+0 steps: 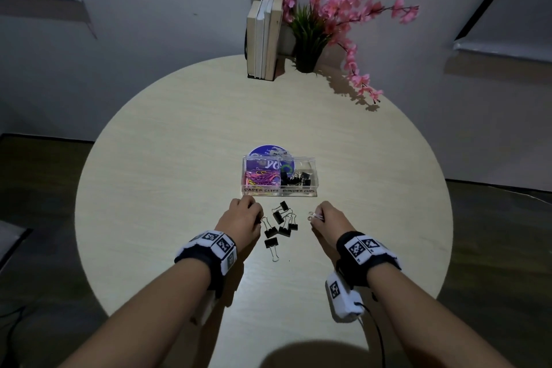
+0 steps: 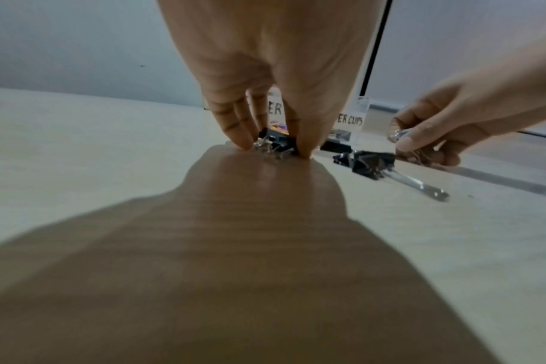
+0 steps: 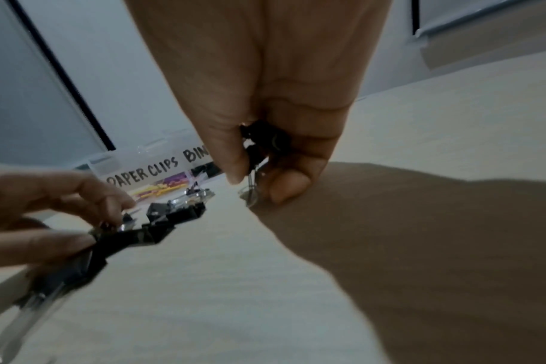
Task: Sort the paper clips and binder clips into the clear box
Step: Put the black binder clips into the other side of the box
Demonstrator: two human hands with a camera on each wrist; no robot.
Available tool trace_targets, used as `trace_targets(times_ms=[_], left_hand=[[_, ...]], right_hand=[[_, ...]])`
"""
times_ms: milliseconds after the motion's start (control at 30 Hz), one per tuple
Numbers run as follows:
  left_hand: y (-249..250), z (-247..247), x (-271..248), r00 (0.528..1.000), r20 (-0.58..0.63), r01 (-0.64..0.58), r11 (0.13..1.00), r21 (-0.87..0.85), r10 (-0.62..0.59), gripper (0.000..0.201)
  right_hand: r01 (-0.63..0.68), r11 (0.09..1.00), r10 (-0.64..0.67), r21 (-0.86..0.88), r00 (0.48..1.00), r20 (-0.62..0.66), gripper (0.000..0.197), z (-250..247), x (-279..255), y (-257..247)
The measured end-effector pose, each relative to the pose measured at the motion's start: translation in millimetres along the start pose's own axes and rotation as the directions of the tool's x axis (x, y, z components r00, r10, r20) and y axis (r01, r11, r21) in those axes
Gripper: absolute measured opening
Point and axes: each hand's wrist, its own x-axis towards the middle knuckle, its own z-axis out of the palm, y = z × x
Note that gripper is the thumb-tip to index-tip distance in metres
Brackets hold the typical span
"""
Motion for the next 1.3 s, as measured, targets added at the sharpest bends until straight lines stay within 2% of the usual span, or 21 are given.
trace_targets(times_ms=[100,233,433,533,700,767,833,967,1033,1100,1133,1200,1300], left_hand=[[3,-2,2,1.0,0.022,0.015,1.0,0.001,-0.015,0.029],[6,-4,4,0.997,0.05,0.062,0.998,-0.005,-0.061,0.035],[5,-8,8,0.99,0.128,0.075,0.991,-0.113,-0.06,0.024],[4,-14,10,0.988,0.147,0.085,0.977,-0.195,-0.057,0.024],[1,-24,11,0.983,0.104,0.18,0.867,-0.464,-0.149,0.029],[1,-25,10,0.975,0.117,0.221,0.821,-0.526,-0.188,0.028],[3,-25,8,0.966,0.134,0.259,0.811,-0.525,-0.221,0.026],[5,-20,4,0.97,0.152,0.232,0.899,-0.373,-0.188,0.012],[10,-19,-1,0.973,0.199,0.177,0.935,-0.306,-0.119,0.016],[16,-17,-5,0.971,0.236,0.091,0.975,-0.205,-0.041,0.034],[20,-17,-7,0.969,0.247,0.042,0.989,-0.141,-0.006,0.041],[24,-13,-10,0.964,0.261,-0.051,0.998,-0.039,0.059,0.047],[26,-6,-11,0.953,0.275,-0.141,0.99,0.031,0.127,0.044]], right_hand=[[-0.11,0.921,0.127,0.374,0.992,-0.02,0.017,3,-2,1],[-0.195,0.765,0.194,0.613,0.979,0.069,0.034,11,-1,1],[-0.156,0.692,0.182,0.704,0.983,0.039,0.044,18,0,2],[-0.141,0.657,0.205,0.74,0.979,0.004,0.046,20,3,-1],[-0.153,0.569,0.209,0.808,0.977,0.038,0.039,16,4,-11],[-0.161,0.593,0.196,0.789,0.979,0.052,0.039,14,5,-14],[-0.184,0.616,0.196,0.766,0.978,0.078,0.039,14,6,-17],[-0.325,0.586,0.281,0.742,0.941,0.19,0.028,12,10,-20],[-0.269,0.683,0.261,0.679,0.958,0.117,0.029,15,11,-20],[-0.17,0.866,0.199,0.47,0.98,-0.012,0.037,17,7,-22],[-0.154,0.933,0.173,0.324,0.984,-0.03,0.04,18,4,-24],[-0.143,0.986,0.144,0.088,0.99,-0.002,0.045,22,2,-27],[-0.18,0.982,0.181,-0.065,0.983,0.024,0.047,29,5,-34]])
